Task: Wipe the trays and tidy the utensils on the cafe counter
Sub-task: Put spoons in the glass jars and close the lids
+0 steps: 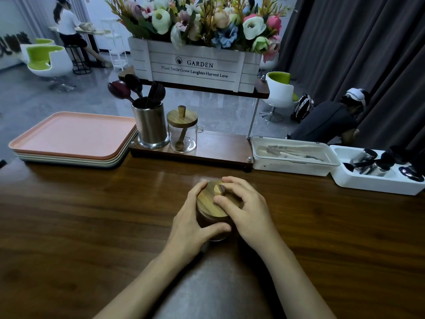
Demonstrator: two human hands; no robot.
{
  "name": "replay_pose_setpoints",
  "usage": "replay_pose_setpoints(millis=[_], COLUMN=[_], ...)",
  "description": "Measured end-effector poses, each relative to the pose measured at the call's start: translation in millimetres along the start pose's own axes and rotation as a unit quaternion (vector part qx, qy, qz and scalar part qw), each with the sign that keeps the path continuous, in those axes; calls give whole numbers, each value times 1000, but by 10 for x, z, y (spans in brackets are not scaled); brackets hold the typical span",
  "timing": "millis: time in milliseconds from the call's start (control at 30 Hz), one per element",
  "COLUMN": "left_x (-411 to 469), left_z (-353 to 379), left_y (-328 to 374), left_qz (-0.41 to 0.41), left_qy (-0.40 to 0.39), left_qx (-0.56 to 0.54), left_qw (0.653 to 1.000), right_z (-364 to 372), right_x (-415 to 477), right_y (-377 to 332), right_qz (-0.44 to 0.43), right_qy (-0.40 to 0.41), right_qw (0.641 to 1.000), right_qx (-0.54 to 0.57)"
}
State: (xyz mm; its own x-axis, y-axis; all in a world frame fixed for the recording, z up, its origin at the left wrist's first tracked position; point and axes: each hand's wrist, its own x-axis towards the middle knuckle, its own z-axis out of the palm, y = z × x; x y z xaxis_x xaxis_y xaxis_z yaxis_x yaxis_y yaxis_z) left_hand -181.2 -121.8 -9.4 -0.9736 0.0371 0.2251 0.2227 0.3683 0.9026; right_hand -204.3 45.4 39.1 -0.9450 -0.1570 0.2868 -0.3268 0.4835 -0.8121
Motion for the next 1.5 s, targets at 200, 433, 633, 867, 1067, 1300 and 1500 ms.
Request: replay_pose_setpoints(millis=[200, 433, 633, 867, 1067, 1300, 1500], left_x=[-25, 8, 11, 106, 156, 48, 229], left_z=[-62, -57, -60, 18, 54, 41, 16], left_y=[-33, -70, -98, -50, -15, 17, 55], left_qz=[20, 10, 10, -14, -12, 51, 40], left_qy=[-33, -9, -15, -11, -2, 30, 49], left_qx=[7, 8, -4, -40, -27, -12, -35], left_qw=[999, 1000, 1000, 999, 1000, 998, 997], right_z=[38, 26, 58, 105, 173, 213, 246], right_x=[-53, -47, -87, -274, -353, -358, -191], right_y=[75, 128, 167, 247, 201, 205, 238], right_qz=[18, 70, 99, 111, 122, 129, 118], right_qy=[33, 19, 9, 33, 95, 110, 129], right_qw=[999, 993, 987, 976, 966, 965, 965], right_qx=[25, 92, 126, 185, 209, 199, 196])
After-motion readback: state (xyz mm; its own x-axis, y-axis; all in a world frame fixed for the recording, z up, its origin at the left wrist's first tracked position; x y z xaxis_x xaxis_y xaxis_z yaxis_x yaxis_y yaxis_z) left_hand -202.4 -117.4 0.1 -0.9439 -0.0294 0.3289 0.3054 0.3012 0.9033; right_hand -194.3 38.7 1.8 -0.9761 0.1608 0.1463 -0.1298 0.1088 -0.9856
